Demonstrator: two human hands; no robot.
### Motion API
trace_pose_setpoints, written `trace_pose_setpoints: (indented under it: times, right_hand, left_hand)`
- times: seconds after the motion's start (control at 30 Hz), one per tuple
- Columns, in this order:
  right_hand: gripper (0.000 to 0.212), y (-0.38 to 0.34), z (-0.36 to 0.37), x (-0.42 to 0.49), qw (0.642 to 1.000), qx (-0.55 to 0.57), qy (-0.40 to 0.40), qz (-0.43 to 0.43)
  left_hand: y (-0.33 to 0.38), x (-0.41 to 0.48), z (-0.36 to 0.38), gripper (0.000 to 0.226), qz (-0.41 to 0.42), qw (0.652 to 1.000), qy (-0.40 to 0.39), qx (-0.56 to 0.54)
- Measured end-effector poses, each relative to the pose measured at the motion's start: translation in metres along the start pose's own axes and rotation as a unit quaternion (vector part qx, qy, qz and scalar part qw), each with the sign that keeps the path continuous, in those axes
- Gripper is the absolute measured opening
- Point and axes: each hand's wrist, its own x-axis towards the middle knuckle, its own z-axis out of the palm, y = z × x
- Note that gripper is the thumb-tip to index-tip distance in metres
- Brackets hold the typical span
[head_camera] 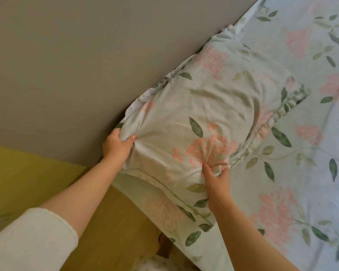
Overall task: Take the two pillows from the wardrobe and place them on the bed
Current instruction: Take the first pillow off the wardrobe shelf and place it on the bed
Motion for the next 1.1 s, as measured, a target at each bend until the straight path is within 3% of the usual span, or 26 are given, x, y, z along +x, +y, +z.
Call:
trace_pose_setpoints:
  times: [0.13, 0.4, 0.57, 0.8, 1.1]
  right_hand:
    - [0.063, 0.022, 0.003, -0.04, 1.0, -0.009, -0.005, 0.011]
    - [0.07, 0.078, 0.001, -0.07, 0.988, -0.101, -0.059, 0.102]
    - [0.066, 0.076, -0.009, -0.061, 0.973, -0.188, -0.073, 0.112]
    - [0.058, 0.068, -0.042, -0.076, 0.97, -0.187, -0.1, 0.121]
    - [0.053, 0.038, -0.16, -0.104, 0.97, -0.188, -0.139, 0.065]
  left_hand:
    - [-0.032, -0.018, -0.021, 0.027, -0.027, 0.999, 0.014, 0.009]
    - [-0.089, -0.048, -0.019, 0.041, -0.11, 0.993, 0.04, -0.016]
    - [-0.081, -0.068, -0.002, 0.063, -0.09, 0.987, 0.021, 0.13]
    - [-0.055, -0.138, 0.032, 0.058, -0.042, 0.985, -0.082, 0.144]
    - [0.009, -0.264, 0.091, 0.035, -0.013, 0.995, -0.087, 0.051]
